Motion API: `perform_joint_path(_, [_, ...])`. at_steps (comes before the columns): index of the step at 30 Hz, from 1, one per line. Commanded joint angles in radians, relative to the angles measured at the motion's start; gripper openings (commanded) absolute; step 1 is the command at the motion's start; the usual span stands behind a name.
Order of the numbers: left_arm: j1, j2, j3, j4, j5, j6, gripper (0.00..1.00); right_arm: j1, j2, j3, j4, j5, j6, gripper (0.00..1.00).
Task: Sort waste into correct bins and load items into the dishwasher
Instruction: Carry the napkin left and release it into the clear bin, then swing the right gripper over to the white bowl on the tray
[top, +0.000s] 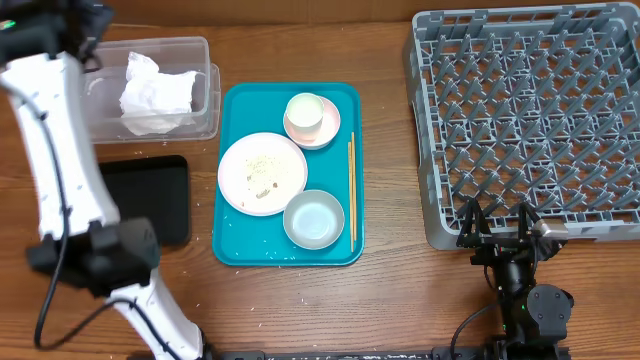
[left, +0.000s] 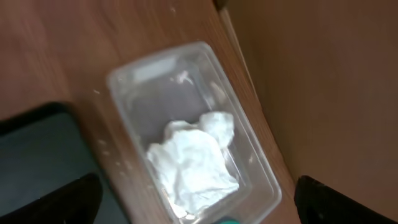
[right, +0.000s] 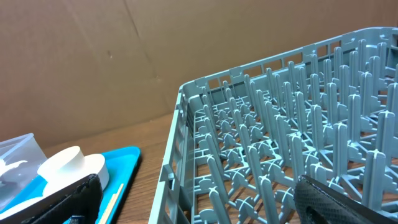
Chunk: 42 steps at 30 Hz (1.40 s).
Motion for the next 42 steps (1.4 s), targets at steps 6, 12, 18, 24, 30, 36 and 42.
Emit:
perform_joint_path(6, [0.041, -0.010, 0.011, -0.193, -0.059, -0.009, 1.00, 0.007, -0.008, -0.010, 0.006, 0.010, -0.004, 1.00])
perform_joint_path(12, [0.041, -0.009, 0.009, -0.274, -0.159, -0.009, 1.00, 0.007, -0.008, -0.010, 0.008, 0.008, -0.002, 1.00])
perform_joint_path(18, [0.040, -0.009, 0.009, -0.284, -0.146, -0.010, 1.00, 0.010, -0.008, -0.010, 0.127, -0.222, 0.257, 1.00])
perform_joint_path(24, [0.040, -0.009, 0.009, -0.284, -0.145, -0.010, 1.00, 0.010, -0.008, -0.010, 0.435, -0.228, 0.507, 1.00])
perform_joint_path(30, [0.040, -0.009, 0.009, -0.284, -0.145, -0.010, 1.00, 0.010, -0.006, 0.016, 0.949, 0.318, 0.505, 1.00])
perform_joint_path(36, [0.040, -0.009, 0.009, -0.284, -0.145, -0.010, 1.00, 0.010, 0.108, 0.290, 0.894, 0.360, 0.489, 1.00])
perform_joint_path(42, [0.040, -0.009, 0.009, -0.284, -0.145, -0.010, 1.00, 0.010, 0.354, 0.637, 0.779, 0.160, 0.282, 1.00])
